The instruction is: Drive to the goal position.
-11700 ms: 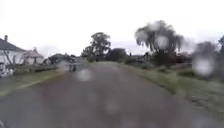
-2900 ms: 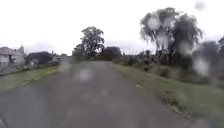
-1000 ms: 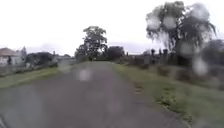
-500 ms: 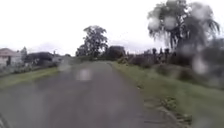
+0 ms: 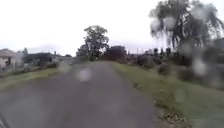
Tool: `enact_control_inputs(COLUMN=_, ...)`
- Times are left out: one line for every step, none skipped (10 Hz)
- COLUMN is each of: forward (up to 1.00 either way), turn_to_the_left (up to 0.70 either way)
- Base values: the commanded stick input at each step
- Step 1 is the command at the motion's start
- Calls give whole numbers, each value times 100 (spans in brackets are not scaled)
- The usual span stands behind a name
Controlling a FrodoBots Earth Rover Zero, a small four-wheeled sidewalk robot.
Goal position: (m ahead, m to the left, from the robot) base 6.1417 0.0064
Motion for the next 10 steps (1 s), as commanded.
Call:
enact_control_inputs(forward=100, turn_to_the_left=2)
enact_control_inputs(forward=100, turn_to_the_left=34)
enact_control_inputs(forward=100, turn_to_the_left=36)
enact_control_inputs(forward=100, turn_to_the_left=38)
enact_control_inputs(forward=100, turn_to_the_left=4)
enact_control_inputs(forward=100, turn_to_the_left=3)
enact_control_inputs(forward=100, turn_to_the_left=1)
enact_control_inputs(forward=100, turn_to_the_left=0)
enact_control_inputs(forward=100, turn_to_the_left=0)
enact_control_inputs(forward=100, turn_to_the_left=0)
